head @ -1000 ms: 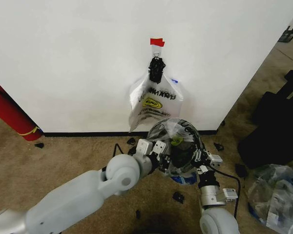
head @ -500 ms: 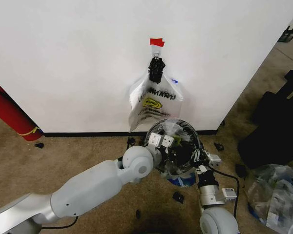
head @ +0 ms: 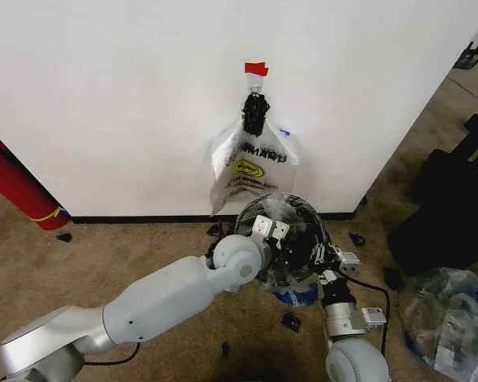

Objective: Pick up the garbage bag from the wall and place it over the trash bin.

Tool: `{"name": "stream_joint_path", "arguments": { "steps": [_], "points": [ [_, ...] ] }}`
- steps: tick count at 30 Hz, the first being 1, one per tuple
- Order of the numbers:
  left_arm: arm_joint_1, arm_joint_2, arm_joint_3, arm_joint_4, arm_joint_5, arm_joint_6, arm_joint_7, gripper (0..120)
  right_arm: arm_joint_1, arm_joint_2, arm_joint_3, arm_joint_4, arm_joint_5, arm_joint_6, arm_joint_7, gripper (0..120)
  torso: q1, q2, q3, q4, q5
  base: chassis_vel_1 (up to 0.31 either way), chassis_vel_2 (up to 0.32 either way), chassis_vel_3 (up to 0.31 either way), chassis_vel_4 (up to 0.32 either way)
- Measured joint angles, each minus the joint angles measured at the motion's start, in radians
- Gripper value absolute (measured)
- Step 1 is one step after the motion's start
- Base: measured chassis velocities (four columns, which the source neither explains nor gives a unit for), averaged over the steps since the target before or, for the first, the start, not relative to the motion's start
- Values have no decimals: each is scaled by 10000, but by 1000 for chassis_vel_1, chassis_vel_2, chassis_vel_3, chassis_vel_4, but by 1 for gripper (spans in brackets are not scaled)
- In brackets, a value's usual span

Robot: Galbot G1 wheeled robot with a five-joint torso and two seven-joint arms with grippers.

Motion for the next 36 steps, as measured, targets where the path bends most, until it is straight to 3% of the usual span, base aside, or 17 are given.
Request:
{"name": "stream_joint_path", "arguments": {
  "steps": [28, 36],
  "points": [
    [-150, -563, 321, 1448, 467, -40, -106, 0, -271, -167, 121, 552, 9, 53, -159, 1, 0, 2, -1, -1, 0, 0, 0, 0, 0],
    [5, -302, 218, 1024, 537, -59, -78, 0, -197, -137, 198, 422, 6, 63, -134, 1, -1, 2, -1, -1, -1, 0, 0, 0, 0]
  ]
}}
